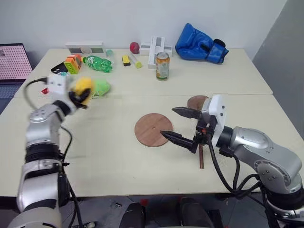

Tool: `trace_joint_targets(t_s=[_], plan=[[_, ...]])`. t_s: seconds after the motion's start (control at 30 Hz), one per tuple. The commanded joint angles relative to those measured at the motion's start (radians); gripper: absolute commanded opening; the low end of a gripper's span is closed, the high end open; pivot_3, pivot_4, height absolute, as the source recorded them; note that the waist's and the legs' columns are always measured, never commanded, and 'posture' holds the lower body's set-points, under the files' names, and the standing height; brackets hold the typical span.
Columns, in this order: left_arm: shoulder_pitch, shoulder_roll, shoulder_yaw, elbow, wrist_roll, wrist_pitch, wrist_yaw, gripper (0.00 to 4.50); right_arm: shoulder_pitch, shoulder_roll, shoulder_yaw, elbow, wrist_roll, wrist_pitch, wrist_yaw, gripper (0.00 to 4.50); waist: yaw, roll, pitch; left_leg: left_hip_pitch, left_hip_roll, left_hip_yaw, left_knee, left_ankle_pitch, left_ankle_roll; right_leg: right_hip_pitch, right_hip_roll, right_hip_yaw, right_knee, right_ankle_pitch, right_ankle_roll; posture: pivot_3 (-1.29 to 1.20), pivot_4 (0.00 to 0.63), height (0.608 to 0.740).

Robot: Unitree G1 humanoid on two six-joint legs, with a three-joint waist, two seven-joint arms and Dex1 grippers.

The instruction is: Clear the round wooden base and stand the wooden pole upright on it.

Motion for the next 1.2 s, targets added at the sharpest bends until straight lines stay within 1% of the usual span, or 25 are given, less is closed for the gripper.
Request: trace_joint_targets(t_s=[0.03, 0.13, 0.2, 0.3, 0.4, 0.53, 0.57, 0.6, 0.67, 0.7, 0.9, 0.97, 1.1, 1.17, 1.2], plan=[[-0.020, -0.010, 0.030, 0.162, 0.033, -0.100, 0.140, 1.75, -0.044, 0.005, 0.012, 0.012, 0.008, -0.032, 0.056, 4.50, 0.011, -0.001, 0.000, 0.000, -0.001, 0.000, 0.001, 0.000, 0.000, 0.000, 0.000, 0.000, 0.000, 0.000, 0.000, 0.00, 0.150, 0.740], [-0.052, -0.038, 0.045, 0.263, 0.009, -0.139, 0.132, 1.75, -0.050, 0.002, 0.014, 0.031, -0.002, -0.037, 0.077, 4.50, 0.019, -0.004, -0.002, -0.002, -0.001, -0.001, 0.001, 0.000, 0.000, 0.000, -0.001, -0.002, 0.000, 0.000, 0.000, 0.00, 0.150, 0.740], [-0.066, -0.048, 0.038, 0.303, 0.016, -0.168, 0.128, 1.75, -0.051, -0.003, 0.015, 0.038, -0.008, -0.040, 0.088, 4.50, 0.022, -0.004, -0.002, -0.007, -0.001, -0.004, 0.003, 0.000, 0.000, -0.002, -0.001, -0.006, 0.000, 0.000, 0.000, 0.00, 0.150, 0.740], [-0.076, -0.047, 0.046, 0.326, 0.012, -0.194, 0.139, 2.23, -0.047, -0.009, 0.009, 0.033, -0.014, -0.035, 0.087, 4.50, 0.022, -0.004, -0.002, -0.011, -0.002, -0.010, 0.005, 0.001, -0.001, -0.004, -0.001, -0.012, 0.000, 0.000, 0.000, 0.00, 0.150, 0.740], [-0.067, -0.036, 0.059, 0.316, -0.003, -0.199, 0.129, 2.88, -0.038, -0.009, -0.001, 0.023, -0.012, -0.026, 0.075, 4.50, 0.012, -0.004, -0.002, -0.012, -0.001, -0.011, 0.004, 0.002, -0.003, -0.005, -0.001, -0.013, 0.001, 0.000, 0.000, 0.00, 0.150, 0.740], [-0.063, -0.025, 0.078, 0.296, -0.023, -0.186, 0.119, 3.57, -0.026, -0.012, -0.008, 0.015, -0.008, -0.022, 0.066, 4.50, 0.005, -0.004, -0.002, -0.012, -0.001, -0.012, 0.004, 0.002, -0.003, -0.005, -0.001, -0.015, 0.001, 0.000, 0.000, 0.00, 0.150, 0.740], [-0.066, -0.022, 0.082, 0.296, -0.026, -0.182, 0.121, 3.83, -0.026, -0.011, -0.007, 0.015, -0.008, -0.021, 0.064, 4.50, 0.004, -0.004, -0.002, -0.012, -0.001, -0.013, 0.004, 0.002, -0.003, -0.005, -0.001, -0.015, 0.001, 0.000, 0.000, 0.00, 0.150, 0.740], [-0.068, -0.020, 0.088, 0.293, -0.031, -0.180, 0.125, 3.93, -0.025, -0.010, -0.007, 0.016, -0.006, -0.020, 0.061, 4.50, 0.004, -0.004, -0.002, -0.012, -0.001, -0.013, 0.004, 0.002, -0.003, -0.005, -0.001, -0.015, 0.001, 0.000, 0.000, 0.00, 0.150, 0.740], [-0.074, -0.014, 0.094, 0.284, -0.040, -0.177, 0.126, 4.34, -0.027, -0.007, -0.005, 0.018, -0.006, -0.021, 0.058, 4.50, 0.003, -0.004, -0.002, -0.012, -0.001, -0.013, 0.004, 0.002, -0.003, -0.005, -0.001, -0.015, 0.001, 0.000, 0.000, 0.00, 0.150, 0.740], [-0.077, -0.012, 0.094, 0.280, -0.041, -0.175, 0.130, 4.46, -0.029, -0.004, -0.004, 0.021, -0.005, -0.021, 0.056, 4.50, 0.003, -0.005, -0.002, -0.012, -0.001, -0.013, 0.004, 0.002, -0.003, -0.005, -0.001, -0.015, 0.001, 0.000, 0.000, 0.00, 0.150, 0.740], [-0.070, -0.006, 0.097, 0.219, -0.053, -0.138, 0.132, 4.46, -0.037, -0.001, 0.000, 0.033, -0.010, -0.025, 0.061, 4.50, 0.003, -0.005, -0.002, -0.012, -0.001, -0.013, 0.004, 0.002, -0.004, -0.005, -0.001, -0.016, 0.001, 0.000, 0.000, 0.00, 0.150, 0.740], [-0.056, -0.001, 0.108, 0.161, -0.064, -0.118, 0.143, 4.46, -0.035, -0.007, -0.007, 0.033, -0.010, -0.023, 0.061, 4.50, 0.003, -0.005, -0.002, -0.012, -0.001, -0.014, 0.004, 0.002, -0.004, -0.005, -0.001, -0.016, 0.001, 0.000, 0.000, 0.00, 0.150, 0.740], [0.008, -0.006, 0.108, -0.072, -0.082, -0.045, 0.144, 4.46, -0.018, -0.043, -0.045, 0.023, -0.018, -0.018, 0.052, 4.50, 0.004, -0.004, -0.002, -0.013, -0.001, -0.014, 0.004, 0.003, -0.005, -0.005, -0.001, -0.015, 0.001, 0.000, 0.000, 0.00, 0.150, 0.740], [0.061, -0.029, 0.072, -0.263, -0.132, 0.036, 0.063, 4.46, -0.008, -0.083, -0.088, 0.024, -0.002, 0.002, 0.055, 4.50, 0.005, -0.004, -0.002, -0.012, -0.001, -0.014, 0.004, 0.003, -0.005, -0.005, -0.001, -0.015, 0.001, 0.000, 0.000, 0.00, 0.150, 0.740], [0.098, -0.044, 0.028, -0.407, -0.192, 0.104, -0.011, 4.46, -0.003, -0.119, -0.124, 0.032, 0.012, 0.024, 0.065, 4.50, 0.004, -0.004, -0.002, -0.012, -0.001, -0.014, 0.004, 0.003, -0.005, -0.005, -0.001, -0.016, 0.001, 0.000, 0.000, 0.00, 0.150, 0.740]])
